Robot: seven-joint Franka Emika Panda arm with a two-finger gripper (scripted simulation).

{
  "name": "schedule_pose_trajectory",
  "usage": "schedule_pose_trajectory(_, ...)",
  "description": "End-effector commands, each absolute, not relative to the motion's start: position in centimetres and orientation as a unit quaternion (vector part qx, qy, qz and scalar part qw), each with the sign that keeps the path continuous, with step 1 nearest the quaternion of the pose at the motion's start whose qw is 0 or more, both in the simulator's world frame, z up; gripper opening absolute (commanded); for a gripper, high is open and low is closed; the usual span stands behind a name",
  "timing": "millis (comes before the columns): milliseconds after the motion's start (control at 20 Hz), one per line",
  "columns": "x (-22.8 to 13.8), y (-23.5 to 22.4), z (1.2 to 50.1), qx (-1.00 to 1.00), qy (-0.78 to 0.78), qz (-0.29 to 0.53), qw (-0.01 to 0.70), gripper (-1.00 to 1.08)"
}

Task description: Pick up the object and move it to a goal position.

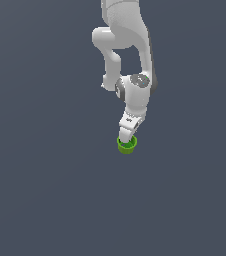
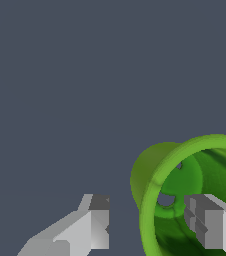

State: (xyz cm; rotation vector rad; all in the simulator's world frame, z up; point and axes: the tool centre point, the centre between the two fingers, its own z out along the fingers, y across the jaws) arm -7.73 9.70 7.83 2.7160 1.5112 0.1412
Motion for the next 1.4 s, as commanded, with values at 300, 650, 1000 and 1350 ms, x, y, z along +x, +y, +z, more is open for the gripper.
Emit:
schedule_pose_trajectory(300,-7.7,9.7,7.7,0.873,0.486,0.046,0.015,-1.0)
schedule_pose_trajectory(650,-7.7,9.5,7.9,0.873,0.486,0.046,0.016,-1.0)
schedule_pose_trajectory(1000,-7.5,7.4,9.7,0.873,0.486,0.046,0.016,-1.0)
schedule_pose_trajectory(1350,-7.2,3.3,13.2,0.873,0.486,0.046,0.015,-1.0)
